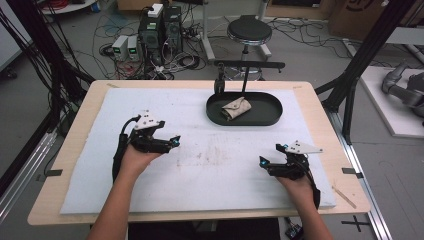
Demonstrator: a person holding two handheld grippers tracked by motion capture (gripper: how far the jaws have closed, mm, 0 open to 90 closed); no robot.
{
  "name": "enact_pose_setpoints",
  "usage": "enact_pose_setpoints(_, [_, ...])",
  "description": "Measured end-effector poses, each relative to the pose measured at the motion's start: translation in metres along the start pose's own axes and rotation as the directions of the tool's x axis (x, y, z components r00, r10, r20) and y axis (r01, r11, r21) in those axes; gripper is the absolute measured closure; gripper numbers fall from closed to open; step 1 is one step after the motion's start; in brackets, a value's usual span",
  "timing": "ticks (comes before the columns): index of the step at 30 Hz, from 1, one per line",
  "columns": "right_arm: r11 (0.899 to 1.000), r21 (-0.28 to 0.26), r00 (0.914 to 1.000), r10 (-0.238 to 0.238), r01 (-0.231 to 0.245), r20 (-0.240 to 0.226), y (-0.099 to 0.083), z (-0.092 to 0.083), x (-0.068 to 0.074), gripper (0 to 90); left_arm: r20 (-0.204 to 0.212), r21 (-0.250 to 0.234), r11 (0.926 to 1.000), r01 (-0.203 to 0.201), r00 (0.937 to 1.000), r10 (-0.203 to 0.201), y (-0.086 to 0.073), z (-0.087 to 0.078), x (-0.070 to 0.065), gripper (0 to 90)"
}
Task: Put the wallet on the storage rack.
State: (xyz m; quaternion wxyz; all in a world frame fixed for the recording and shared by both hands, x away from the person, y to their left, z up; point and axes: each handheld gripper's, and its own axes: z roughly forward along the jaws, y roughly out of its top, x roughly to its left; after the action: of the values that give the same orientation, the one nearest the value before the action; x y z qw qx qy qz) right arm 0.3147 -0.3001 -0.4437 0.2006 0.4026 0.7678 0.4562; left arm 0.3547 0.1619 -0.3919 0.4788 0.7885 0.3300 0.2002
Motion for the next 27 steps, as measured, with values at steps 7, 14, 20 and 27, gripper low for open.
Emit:
enact_pose_setpoints(7, [1.0, -0.005, 1.0, 0.0, 0.0, 0.004, 0.0, -0.001, 0.001, 14.9, -0.004, 0.002, 0.9999, 0.01, 0.9999, -0.01, -0.018, -0.01, 0.0, 19.3])
enact_pose_setpoints(14, [1.0, -0.01, 1.0, 0.006, -0.006, 0.006, 0.0, 0.0, 0.0, 14.8, -0.009, -0.041, 0.9987, 0.031, 0.9995, -0.032, -0.031, -0.024, -0.009, 18.7])
enact_pose_setpoints(20, [1.0, -0.025, 0.9997, 0.018, -0.018, 0.013, 0.0, -0.002, -0.001, 14.9, -0.019, -0.071, 0.9969, 0.033, 0.9992, -0.034, -0.043, -0.035, -0.021, 18.7])
enact_pose_setpoints(27, [0.999, -0.03, 0.9997, 0.016, -0.015, 0.02, 0.0, -0.004, 0.0, 14.8, -0.082, -0.089, 0.995, 0.046, 0.9952, -0.053, -0.06, -0.044, -0.022, 18.7])
